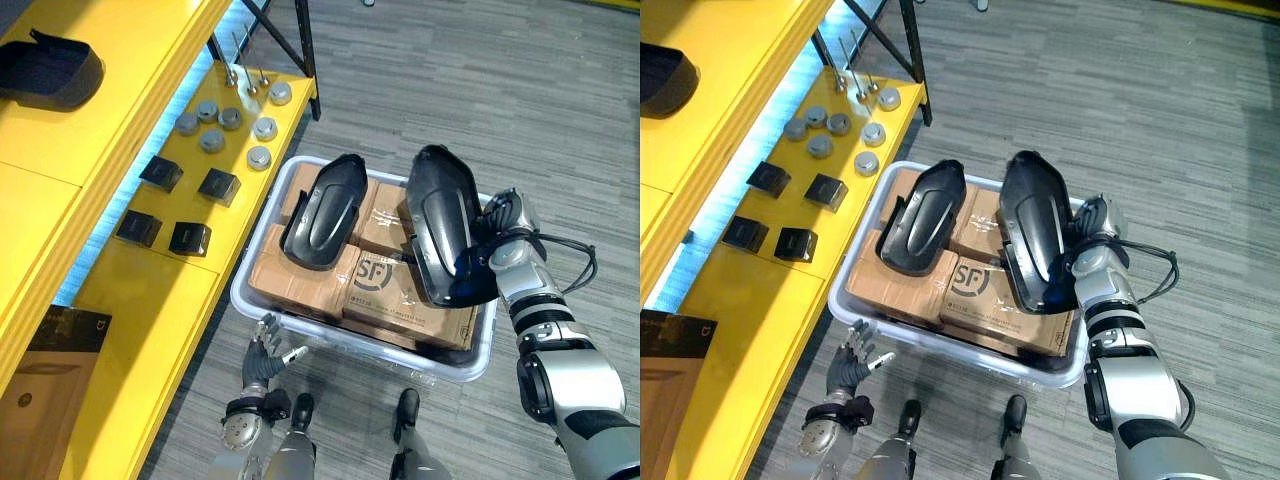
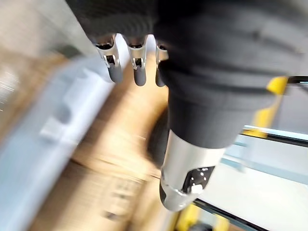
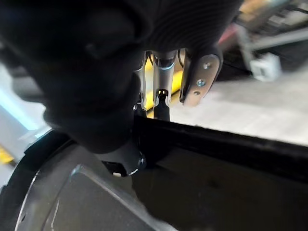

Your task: Walk over and take plastic housings, then place them on the shelf

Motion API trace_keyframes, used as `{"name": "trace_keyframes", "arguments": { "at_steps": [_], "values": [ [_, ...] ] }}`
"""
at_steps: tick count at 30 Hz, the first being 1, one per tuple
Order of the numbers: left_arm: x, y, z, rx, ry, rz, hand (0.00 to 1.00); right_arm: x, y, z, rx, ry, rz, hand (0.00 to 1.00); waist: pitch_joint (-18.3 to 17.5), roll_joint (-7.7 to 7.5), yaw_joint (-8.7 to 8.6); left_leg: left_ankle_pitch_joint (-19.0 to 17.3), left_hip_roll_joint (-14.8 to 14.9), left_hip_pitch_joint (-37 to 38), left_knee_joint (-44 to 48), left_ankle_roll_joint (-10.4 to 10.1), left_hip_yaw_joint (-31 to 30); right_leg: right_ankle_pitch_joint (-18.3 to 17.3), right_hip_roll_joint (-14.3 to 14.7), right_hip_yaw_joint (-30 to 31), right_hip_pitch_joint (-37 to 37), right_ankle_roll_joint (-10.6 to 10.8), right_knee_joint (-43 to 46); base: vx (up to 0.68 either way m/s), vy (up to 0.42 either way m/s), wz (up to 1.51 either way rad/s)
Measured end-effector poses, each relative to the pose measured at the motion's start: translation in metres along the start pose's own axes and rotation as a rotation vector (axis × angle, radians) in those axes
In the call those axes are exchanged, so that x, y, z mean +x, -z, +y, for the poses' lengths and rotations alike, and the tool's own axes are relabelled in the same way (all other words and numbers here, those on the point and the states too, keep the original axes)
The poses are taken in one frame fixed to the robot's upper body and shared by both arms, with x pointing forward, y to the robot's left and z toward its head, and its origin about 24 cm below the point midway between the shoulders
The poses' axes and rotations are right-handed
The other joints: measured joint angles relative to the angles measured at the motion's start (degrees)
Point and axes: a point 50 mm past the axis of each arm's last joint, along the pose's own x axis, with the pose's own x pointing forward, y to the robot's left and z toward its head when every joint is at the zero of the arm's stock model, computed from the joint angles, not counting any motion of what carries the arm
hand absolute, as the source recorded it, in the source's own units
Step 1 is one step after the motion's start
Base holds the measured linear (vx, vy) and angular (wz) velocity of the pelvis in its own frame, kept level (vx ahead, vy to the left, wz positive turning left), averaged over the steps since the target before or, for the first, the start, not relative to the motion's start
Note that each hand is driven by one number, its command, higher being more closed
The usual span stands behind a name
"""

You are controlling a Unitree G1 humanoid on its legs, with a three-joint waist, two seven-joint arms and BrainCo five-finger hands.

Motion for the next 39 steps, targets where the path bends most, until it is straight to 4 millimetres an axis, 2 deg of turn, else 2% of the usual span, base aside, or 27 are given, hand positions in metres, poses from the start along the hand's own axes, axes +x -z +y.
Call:
{"name": "trace_keyframes", "arguments": {
  "at_steps": [4, 8, 13, 15, 19, 23, 27, 31, 32, 37, 39],
  "values": [
    [0.006, -0.014, -0.008, -0.049, 0.050, -0.048, 0.00, -0.016, -0.002, 0.023, -0.048, -0.060, -0.057, 1.00, -3.89, -0.09, -0.99, 1.33, 0.10, 1.59, -2.27, -0.21, -0.28, -0.20, -0.06, -0.65, 1.04, -0.09, -0.21, -0.01, -0.035, 0.08],
    [0.021, -0.017, -0.031, -0.140, 0.168, -0.034, 0.00, -0.030, -0.013, 0.039, -0.049, -0.097, -0.132, 1.00, -7.23, -0.30, -1.16, 1.97, 0.47, 2.95, -4.67, -0.40, -0.01, -0.18, 0.05, -0.57, 1.16, -0.16, -0.23, -0.06, -0.031, -0.03],
    [0.039, 0.002, -0.048, -0.182, 0.217, 0.083, 0.00, -0.051, -0.049, 0.054, 0.016, -0.109, -0.275, 1.00, -9.91, -1.91, -1.53, 2.72, 1.49, 4.16, -6.80, -0.61, 0.74, 0.09, 0.82, -0.23, 1.02, -0.53, -0.30, -0.04, -0.040, -0.06],
    [0.048, 0.009, -0.048, -0.212, 0.185, 0.132, 0.00, -0.064, -0.071, 0.060, 0.060, -0.104, -0.361, 1.00, -10.91, -2.98, -2.53, 3.42, 1.90, 4.46, -8.04, -0.92, 0.89, 0.31, 1.11, -0.17, 0.65, -0.81, -0.31, -0.02, -0.048, -0.05],
    [0.059, 0.009, -0.053, -0.236, 0.149, 0.155, 0.00, -0.081, -0.096, 0.065, 0.142, -0.087, -0.438, 1.00, -12.03, -4.03, -2.67, 3.63, 2.05, 5.08, -8.36, -1.09, 2.11, 0.46, 1.25, 0.85, 0.47, -0.96, -0.32, 0.01, -0.018, -0.12],
    [0.063, 0.008, -0.058, -0.257, 0.124, 0.160, 0.00, -0.094, -0.102, 0.069, 0.200, -0.077, -0.455, 1.00, -13.53, -4.27, -2.73, 3.70, 2.06, 5.22, -8.34, -1.18, 2.37, 0.47, 1.25, 0.97, 0.48, -0.96, -0.34, 0.01, -0.001, -0.03],
    [0.068, 0.004, -0.065, -0.295, 0.107, 0.156, 0.00, -0.115, -0.109, 0.083, 0.234, -0.118, -0.489, 1.00, -14.56, -4.47, -2.78, 3.71, 2.03, 6.02, -8.30, -1.18, 2.61, 0.47, 1.22, 1.10, 1.23, -0.96, -0.35, 0.01, 0.001, -0.02],
    [0.069, 0.003, -0.062, -0.314, 0.061, 0.145, 0.00, -0.129, -0.110, 0.088, 0.285, -0.126, -0.496, 1.00, -14.83, -4.68, -3.02, 3.68, 2.05, 6.65, -8.36, -1.20, 2.54, 0.49, 1.22, 1.03, 1.89, -0.98, -0.38, -0.04, -0.006, 0.02],
    [0.069, 0.003, -0.062, -0.316, 0.050, 0.141, 1.00, -0.131, -0.109, 0.090, 0.303, -0.129, -0.484, 1.00, -15.03, -4.72, -3.20, 3.65, 2.05, 6.86, -8.31, -1.22, 2.34, 0.47, 1.21, 0.88, 2.27, -0.99, -0.41, -0.07, -0.004, 0.06],
    [0.070, -0.005, -0.065, -0.384, 0.018, 0.101, 1.00, -0.139, -0.109, 0.085, 0.389, -0.103, -0.469, 1.00, -15.71, -5.33, -3.35, 3.64, 2.13, 6.85, -8.49, -1.26, 1.92, 0.51, 1.25, 0.51, 2.47, -1.08, -0.66, -0.06, -0.011, 0.05],
    [0.070, -0.009, -0.067, -0.427, 0.018, 0.083, 1.00, -0.142, -0.109, 0.081, 0.432, -0.081, -0.470, 1.00, -15.81, -5.33, -4.04, 3.75, 2.12, 6.82, -8.74, -1.28, 0.98, 0.49, 1.17, -0.50, 3.02, -1.09, -0.66, -0.02, -0.019, 0.18]
  ]
}}
